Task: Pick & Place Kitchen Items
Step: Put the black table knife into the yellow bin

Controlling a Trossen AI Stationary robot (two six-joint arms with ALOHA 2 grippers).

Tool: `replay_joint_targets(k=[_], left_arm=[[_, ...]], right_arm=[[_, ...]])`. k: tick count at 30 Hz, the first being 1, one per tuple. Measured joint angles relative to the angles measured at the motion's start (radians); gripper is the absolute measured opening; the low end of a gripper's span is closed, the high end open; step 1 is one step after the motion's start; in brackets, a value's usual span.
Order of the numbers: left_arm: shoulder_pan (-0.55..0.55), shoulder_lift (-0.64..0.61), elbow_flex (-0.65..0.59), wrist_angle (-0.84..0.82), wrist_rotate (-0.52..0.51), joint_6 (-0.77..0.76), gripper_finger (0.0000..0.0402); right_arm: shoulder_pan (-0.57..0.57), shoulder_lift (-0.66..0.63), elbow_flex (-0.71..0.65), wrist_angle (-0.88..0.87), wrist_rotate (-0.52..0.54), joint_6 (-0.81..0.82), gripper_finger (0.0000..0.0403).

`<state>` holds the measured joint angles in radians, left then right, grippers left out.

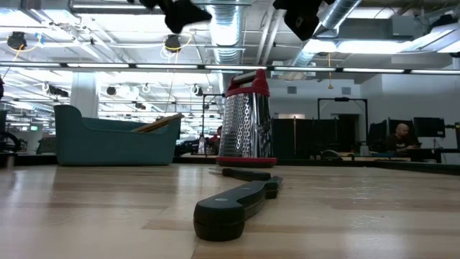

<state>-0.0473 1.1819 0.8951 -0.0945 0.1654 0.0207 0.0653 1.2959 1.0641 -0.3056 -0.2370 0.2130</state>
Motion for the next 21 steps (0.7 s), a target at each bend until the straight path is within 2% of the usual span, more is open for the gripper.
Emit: replay_joint_targets(k=[9,12,16,21], left_arm=[[0.003,0.208,0.0,-0.007,0.001,0.106,0.0342],[0.001,0.243,0.0,-0.068,0.0,0.103,0.0342],[-0.01,0.208,0.0,-0.19,-0.098,0.057,0.0342],[-0.026,0.057,0.0,-0.309,-0.252,-0.055,0.0342]], right_arm=[[0.013,0.0,0.0,-0.001,-0.002,0.016,0.0129],[0.013,0.0,0.0,-0.021,0.0,0.068,0.0129],[0.013,0.016,0.0,-0.052,0.063,0.185,0.0129],[0.013,0.112,0.001,-0.038,0.146,0.281,0.0129]])
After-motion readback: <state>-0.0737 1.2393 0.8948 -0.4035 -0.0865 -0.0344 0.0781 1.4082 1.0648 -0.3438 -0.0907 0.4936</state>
